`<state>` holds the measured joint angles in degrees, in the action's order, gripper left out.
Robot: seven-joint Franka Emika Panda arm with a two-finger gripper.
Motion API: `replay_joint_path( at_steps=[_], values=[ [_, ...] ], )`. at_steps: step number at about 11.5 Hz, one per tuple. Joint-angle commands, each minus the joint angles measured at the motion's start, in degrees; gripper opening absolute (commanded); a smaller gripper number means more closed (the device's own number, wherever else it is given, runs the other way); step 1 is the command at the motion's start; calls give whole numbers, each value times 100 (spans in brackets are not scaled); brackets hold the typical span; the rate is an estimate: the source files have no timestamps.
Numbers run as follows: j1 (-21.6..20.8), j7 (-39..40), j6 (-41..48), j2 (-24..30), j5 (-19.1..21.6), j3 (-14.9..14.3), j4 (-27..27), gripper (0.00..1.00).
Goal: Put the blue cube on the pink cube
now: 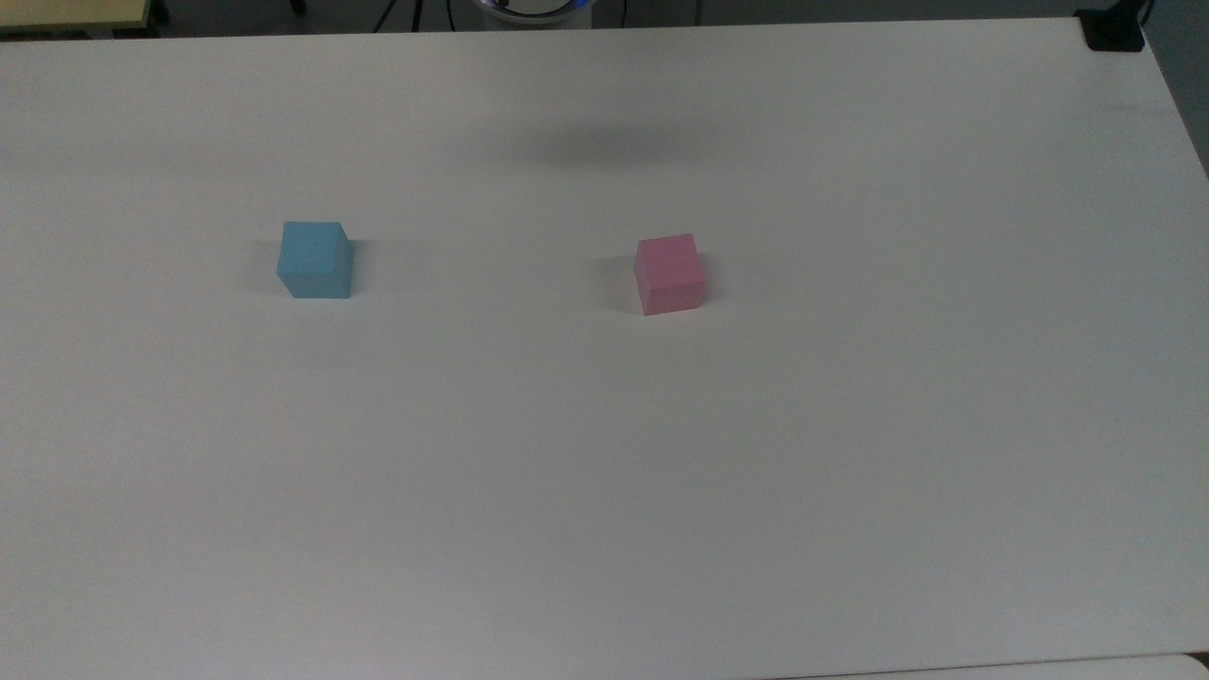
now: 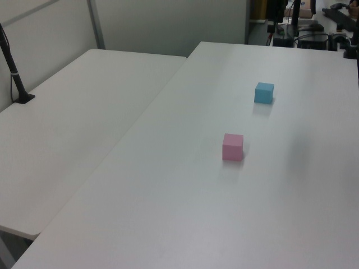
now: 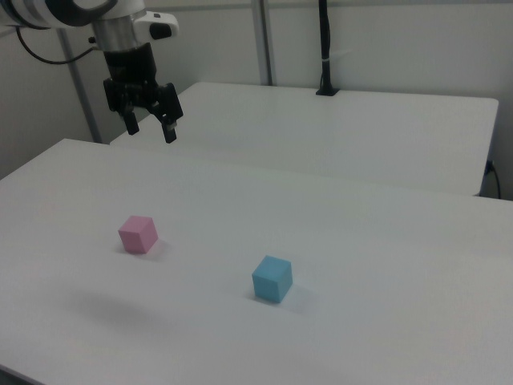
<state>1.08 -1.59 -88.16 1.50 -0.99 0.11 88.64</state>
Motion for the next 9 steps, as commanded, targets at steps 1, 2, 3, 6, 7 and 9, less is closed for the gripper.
replay_joint_path(
  at_steps=[1,2,3,6,7,9],
  values=[
    [233,830,149,52,-15,-72,48,100],
    [373,1479,89,26,-42,-107,48,100],
    [471,2043,71,-70,-59,-194,39,100],
    [673,2050,53,-141,-147,-467,83,100],
    [691,1796,1,-263,-147,-650,100,100],
    [691,1610,-664,-326,-69,-950,590,100]
  ],
)
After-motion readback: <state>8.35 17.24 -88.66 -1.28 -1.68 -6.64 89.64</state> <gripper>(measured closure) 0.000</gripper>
